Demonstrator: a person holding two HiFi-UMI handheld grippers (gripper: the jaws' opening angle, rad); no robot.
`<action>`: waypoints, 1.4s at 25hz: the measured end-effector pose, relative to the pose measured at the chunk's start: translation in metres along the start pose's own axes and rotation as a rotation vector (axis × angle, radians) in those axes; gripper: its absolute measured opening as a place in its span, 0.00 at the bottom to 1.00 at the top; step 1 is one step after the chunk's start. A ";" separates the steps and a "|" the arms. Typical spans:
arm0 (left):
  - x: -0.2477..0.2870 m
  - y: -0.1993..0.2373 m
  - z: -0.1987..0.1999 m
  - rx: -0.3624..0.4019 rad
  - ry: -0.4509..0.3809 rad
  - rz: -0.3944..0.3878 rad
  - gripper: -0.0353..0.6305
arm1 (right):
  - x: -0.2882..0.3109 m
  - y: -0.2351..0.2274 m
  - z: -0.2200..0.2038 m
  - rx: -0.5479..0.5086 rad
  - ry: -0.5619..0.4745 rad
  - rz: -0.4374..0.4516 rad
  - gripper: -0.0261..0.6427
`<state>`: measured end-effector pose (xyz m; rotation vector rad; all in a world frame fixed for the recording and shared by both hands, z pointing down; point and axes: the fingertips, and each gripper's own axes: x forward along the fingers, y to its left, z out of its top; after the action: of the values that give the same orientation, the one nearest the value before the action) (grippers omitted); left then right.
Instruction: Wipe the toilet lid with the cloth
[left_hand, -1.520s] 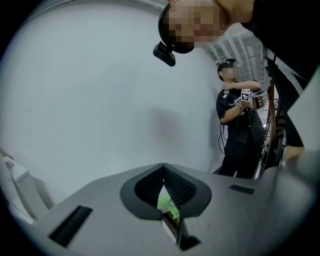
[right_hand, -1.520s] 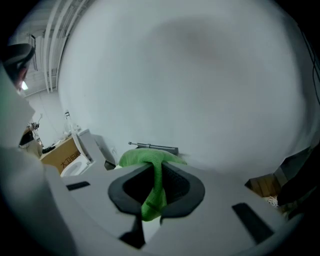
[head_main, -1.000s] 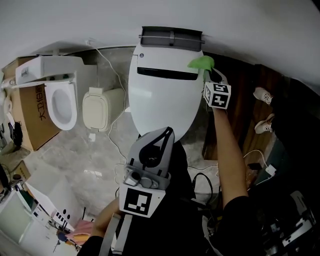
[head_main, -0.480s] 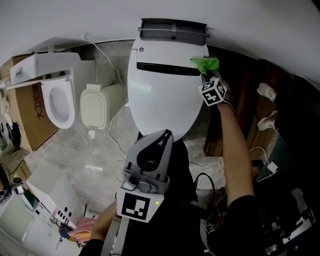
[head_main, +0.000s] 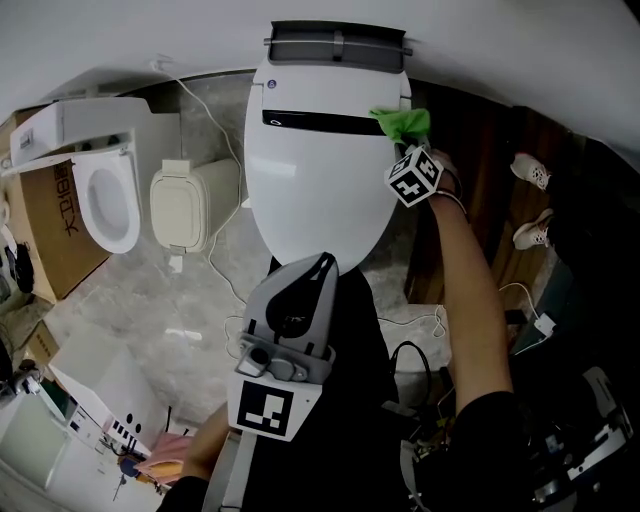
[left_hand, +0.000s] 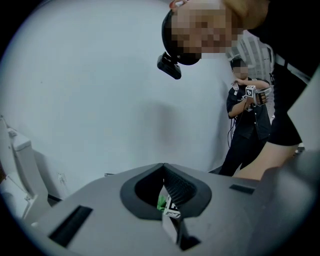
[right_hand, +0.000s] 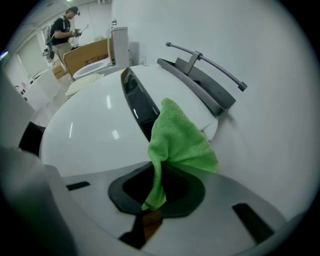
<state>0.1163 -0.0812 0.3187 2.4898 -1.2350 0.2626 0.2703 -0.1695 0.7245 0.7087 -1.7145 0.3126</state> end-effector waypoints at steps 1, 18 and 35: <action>-0.002 -0.001 -0.001 -0.004 -0.002 0.003 0.06 | 0.000 0.006 -0.003 -0.025 0.010 0.004 0.11; -0.043 -0.032 -0.020 -0.012 -0.056 0.078 0.06 | -0.006 0.089 -0.034 -0.156 0.033 0.000 0.11; -0.086 -0.012 -0.032 0.001 -0.068 0.103 0.06 | -0.017 0.172 -0.064 -0.099 0.045 0.004 0.11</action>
<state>0.0735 0.0009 0.3185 2.4580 -1.3931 0.2063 0.2187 0.0051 0.7536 0.6212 -1.6774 0.2427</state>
